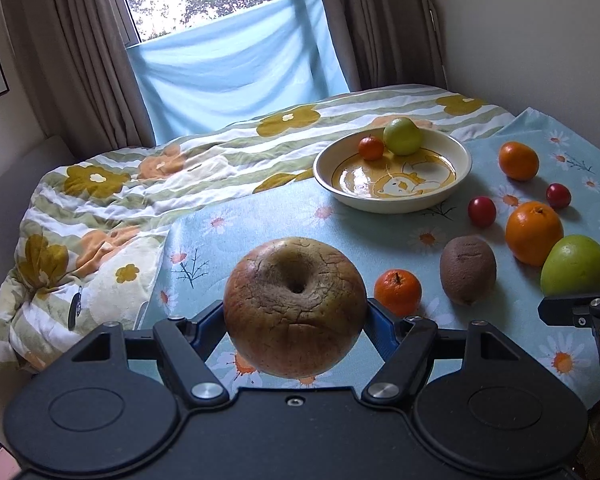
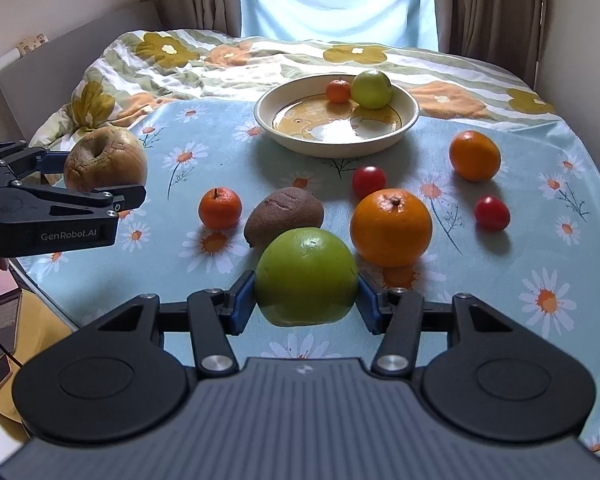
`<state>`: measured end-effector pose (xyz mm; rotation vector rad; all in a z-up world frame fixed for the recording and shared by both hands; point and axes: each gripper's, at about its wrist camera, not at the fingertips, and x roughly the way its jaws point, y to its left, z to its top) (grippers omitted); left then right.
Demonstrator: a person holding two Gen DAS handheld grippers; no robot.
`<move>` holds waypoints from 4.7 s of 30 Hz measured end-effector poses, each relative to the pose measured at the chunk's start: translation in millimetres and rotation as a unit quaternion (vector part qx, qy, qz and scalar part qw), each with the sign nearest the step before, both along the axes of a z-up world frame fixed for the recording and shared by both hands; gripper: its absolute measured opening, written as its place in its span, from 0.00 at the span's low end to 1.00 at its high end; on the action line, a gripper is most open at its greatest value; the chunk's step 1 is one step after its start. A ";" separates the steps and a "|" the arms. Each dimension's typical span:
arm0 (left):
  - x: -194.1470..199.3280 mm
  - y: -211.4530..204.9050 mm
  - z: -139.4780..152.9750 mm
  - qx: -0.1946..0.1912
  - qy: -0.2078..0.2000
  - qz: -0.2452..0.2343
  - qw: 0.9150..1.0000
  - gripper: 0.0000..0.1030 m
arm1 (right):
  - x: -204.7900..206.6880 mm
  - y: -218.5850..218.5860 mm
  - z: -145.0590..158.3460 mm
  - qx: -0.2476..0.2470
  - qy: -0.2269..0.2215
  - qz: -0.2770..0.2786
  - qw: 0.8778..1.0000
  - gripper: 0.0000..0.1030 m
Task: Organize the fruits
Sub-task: 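Carry the wrinkled apple and green apple over the white bowl with both tools, then release the wrinkled apple with the left tool while the right tool releases the green apple, then move both tools back toward the remaining fruits on the tablecloth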
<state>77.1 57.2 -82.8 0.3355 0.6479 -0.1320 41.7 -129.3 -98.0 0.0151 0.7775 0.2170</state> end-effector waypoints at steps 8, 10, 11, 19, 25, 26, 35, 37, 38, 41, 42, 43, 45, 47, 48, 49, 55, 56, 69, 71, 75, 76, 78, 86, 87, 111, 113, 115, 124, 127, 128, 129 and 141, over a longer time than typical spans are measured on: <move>-15.5 -14.1 40.7 -0.017 -0.016 0.020 1.000 0.74 | -1.0 -14.8 43.5 0.004 -0.004 0.026 1.000 0.66; -17.5 -17.8 52.0 -0.020 -0.023 0.023 0.999 0.74 | 0.3 -20.1 58.0 0.005 -0.010 0.028 1.000 0.66; -17.4 -19.5 56.8 -0.021 -0.026 0.024 0.999 0.74 | 1.4 -22.2 64.6 0.006 -0.011 0.030 0.999 0.66; 3.7 -31.8 82.0 -0.029 -0.048 0.015 0.998 0.74 | 24.4 -37.8 107.4 -0.003 -0.037 0.034 0.999 0.66; 33.1 -39.5 87.6 -0.035 -0.052 -0.001 0.998 0.74 | 54.7 -49.4 120.6 0.013 -0.036 0.010 0.999 0.66; 39.2 -40.8 87.7 -0.036 -0.052 -0.004 0.998 0.74 | 60.0 -50.0 121.4 0.013 -0.036 0.008 0.999 0.66; 111.9 -50.9 77.9 -0.041 -0.031 -0.034 0.998 0.74 | 122.4 -54.8 116.1 0.012 -0.034 -0.019 0.999 0.66; 128.6 -54.6 72.2 -0.041 -0.022 -0.040 0.998 0.74 | 135.8 -55.1 112.2 0.013 -0.031 -0.025 0.999 0.66; 137.2 -56.1 69.2 -0.041 -0.017 -0.043 0.998 0.74 | 142.2 -55.1 109.9 0.013 -0.030 -0.028 0.999 0.66; 161.6 -62.2 57.7 -0.040 -0.001 -0.053 0.998 0.74 | 162.6 -56.7 102.3 0.012 -0.023 -0.038 0.999 0.66; 169.0 -64.1 53.9 -0.039 0.004 -0.056 0.998 0.74 | 169.1 -57.1 100.0 0.011 -0.021 -0.042 0.999 0.66; 177.0 -66.5 49.6 -0.037 0.009 -0.060 0.997 0.74 | 175.1 -57.8 97.3 0.009 -0.019 -0.047 0.999 0.66; 190.5 -70.6 41.5 -0.034 0.018 -0.067 0.997 0.74 | 186.6 -58.7 91.9 0.008 -0.014 -0.054 0.998 0.66; 203.6 -74.3 33.0 -0.030 0.028 -0.074 0.996 0.74 | 197.9 -60.1 86.2 0.008 -0.008 -0.061 0.998 0.66; 210.1 -75.6 28.7 -0.028 0.034 -0.077 0.996 0.74 | 202.9 -61.0 83.4 0.008 -0.006 -0.065 0.998 0.66; 215.5 -77.0 24.6 -0.027 0.039 -0.080 0.996 0.74 | 207.7 -62.1 80.7 0.009 -0.003 -0.068 0.998 0.66; 237.1 -85.7 1.9 -0.016 0.072 -0.092 0.993 0.75 | 231.5 -66.7 68.5 0.011 0.010 -0.087 0.996 0.66; 238.4 -87.4 -1.4 -0.012 0.076 -0.095 0.992 0.75 | 233.5 -67.1 67.0 0.011 0.011 -0.089 0.996 0.66; 247.3 -98.5 -23.4 0.006 0.101 -0.117 0.988 0.81 | 245.4 -72.4 55.9 0.008 0.020 -0.105 0.994 0.66; 239.8 -97.6 -16.7 0.014 0.072 -0.124 0.990 0.99 | 246.1 -72.7 56.0 0.009 0.021 -0.105 0.994 0.66; 233.3 -90.2 -7.4 0.000 0.078 -0.135 0.988 1.00 | 244.2 -72.4 57.1 0.010 0.021 -0.102 0.995 0.66; 231.2 -86.6 -5.0 -0.004 0.080 -0.133 0.988 1.00 | 244.0 -72.0 56.9 0.011 0.021 -0.101 0.995 0.66; 226.5 -80.6 -1.1 -0.004 0.082 -0.126 0.989 1.00 | 244.7 -70.2 55.5 0.015 0.024 -0.099 0.995 0.66; 202.2 -47.4 12.6 -0.014 0.072 -0.085 0.994 1.00 | 251.6 -49.5 44.8 0.019 0.037 -0.076 0.996 0.66; 199.1 -43.6 13.5 -0.017 0.074 -0.081 0.994 1.00 | 253.0 -46.6 43.0 0.020 0.039 -0.073 0.996 0.66; 178.4 -20.3 16.9 -0.040 0.079 -0.051 0.995 1.00 | 257.0 -22.7 11.2 -0.018 0.014 -0.045 0.999 1.00; 176.1 -19.6 20.3 -0.042 0.076 -0.051 0.995 1.00 | 252.5 -27.9 14.5 -0.013 0.016 -0.053 0.998 1.00; 173.9 -18.5 24.7 -0.047 0.074 -0.050 0.995 1.00 | 247.2 -32.3 20.0 -0.010 0.015 -0.059 0.998 1.00; 154.6 -18.7 62.3 -0.069 0.047 -0.053 0.995 1.00 | 211.6 -41.0 75.6 -0.006 -0.019 -0.069 0.997 1.00; 144.0 -19.6 76.5 -0.070 0.037 -0.055 0.995 1.00 | 196.3 -43.9 95.0 -0.009 -0.029 -0.077 0.997 1.00; 140.2 -19.8 80.8 -0.072 0.035 -0.056 0.995 1.00 | 190.6 -44.9 100.7 -0.011 -0.032 -0.080 0.996 1.00; 136.4 -20.2 84.7 -0.073 0.033 -0.058 0.995 1.00 | 183.6 -46.6 107.0 -0.012 -0.035 -0.081 0.996 1.00; 58.6 -46.0 113.3 -0.067 -0.015 -0.037 0.997 1.00 | 95.9 -91.2 141.4 -0.009 -0.058 -0.085 0.995 1.00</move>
